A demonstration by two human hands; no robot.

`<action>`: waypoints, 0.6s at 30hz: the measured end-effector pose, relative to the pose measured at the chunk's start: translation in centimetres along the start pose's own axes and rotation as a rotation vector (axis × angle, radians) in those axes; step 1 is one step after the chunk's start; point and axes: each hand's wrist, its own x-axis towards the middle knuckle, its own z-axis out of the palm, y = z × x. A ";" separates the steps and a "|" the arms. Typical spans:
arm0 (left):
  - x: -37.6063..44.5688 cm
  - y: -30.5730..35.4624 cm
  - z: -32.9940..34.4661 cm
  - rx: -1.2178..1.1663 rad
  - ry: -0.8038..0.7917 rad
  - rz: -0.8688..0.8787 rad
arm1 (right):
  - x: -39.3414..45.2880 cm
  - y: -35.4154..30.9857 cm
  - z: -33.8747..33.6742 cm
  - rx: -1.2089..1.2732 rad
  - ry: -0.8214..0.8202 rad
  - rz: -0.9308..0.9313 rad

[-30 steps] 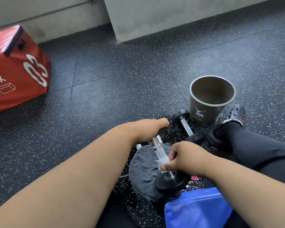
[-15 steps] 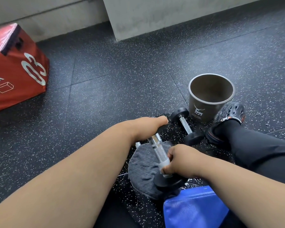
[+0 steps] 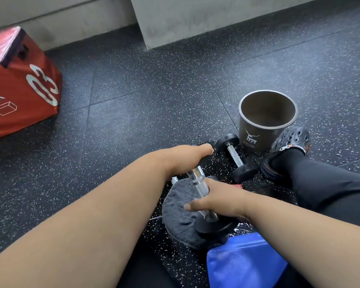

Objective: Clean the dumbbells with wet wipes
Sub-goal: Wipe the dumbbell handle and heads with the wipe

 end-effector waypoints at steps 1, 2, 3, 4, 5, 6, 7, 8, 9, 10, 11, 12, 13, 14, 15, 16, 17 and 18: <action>-0.1 0.1 0.0 0.007 0.006 0.003 | 0.3 0.2 0.3 -0.022 0.032 -0.020; -0.2 0.2 0.0 0.013 0.009 0.007 | 0.4 0.2 0.5 -0.055 0.050 -0.045; -0.3 0.2 0.0 0.015 0.008 0.013 | 0.4 0.2 0.6 -0.089 0.063 -0.064; -0.3 0.3 0.0 0.015 0.005 0.017 | 0.2 0.0 0.6 -0.118 0.069 -0.072; -0.2 0.3 0.0 0.016 0.005 0.022 | 0.1 0.0 0.5 -0.148 0.073 -0.077; -0.1 0.3 0.0 0.016 0.006 0.024 | 0.1 0.1 0.4 -0.183 0.084 -0.083; -0.1 0.2 0.1 0.015 0.007 0.029 | 0.2 0.3 0.3 -0.220 0.094 -0.081; 0.0 0.2 0.1 0.009 0.006 0.032 | 0.2 0.3 0.2 -0.248 0.093 -0.071; 0.0 0.1 0.1 0.008 0.008 0.030 | 0.1 0.3 0.0 -0.264 0.078 -0.063; 0.0 0.1 0.0 0.009 0.010 0.026 | 0.0 0.2 -0.3 -0.278 0.059 -0.058; -0.2 0.2 0.0 0.013 0.015 0.016 | -0.1 0.3 -0.6 -0.305 0.035 -0.057; -0.4 0.3 -0.1 0.019 0.023 0.007 | -0.3 0.3 -1.0 -0.345 0.009 -0.059; -0.5 0.3 -0.1 0.025 0.031 -0.003 | -0.3 0.3 -1.4 -0.386 -0.012 -0.054; -0.6 0.3 -0.1 0.033 0.037 -0.008 | -0.4 0.3 -1.8 -0.412 -0.026 -0.045; -0.6 0.4 -0.1 0.042 0.040 -0.011 | -0.4 0.4 -2.1 -0.429 -0.040 -0.029; -0.7 0.4 -0.1 0.049 0.040 -0.008 | -0.5 0.4 -2.4 -0.441 -0.052 -0.014; -0.8 0.4 -0.1 0.052 0.041 -0.008 | -0.5 0.5 -2.8 -0.448 -0.062 -0.004; -0.8 0.4 -0.1 0.052 0.040 -0.009 | -0.6 0.4 -3.1 -0.454 -0.072 0.006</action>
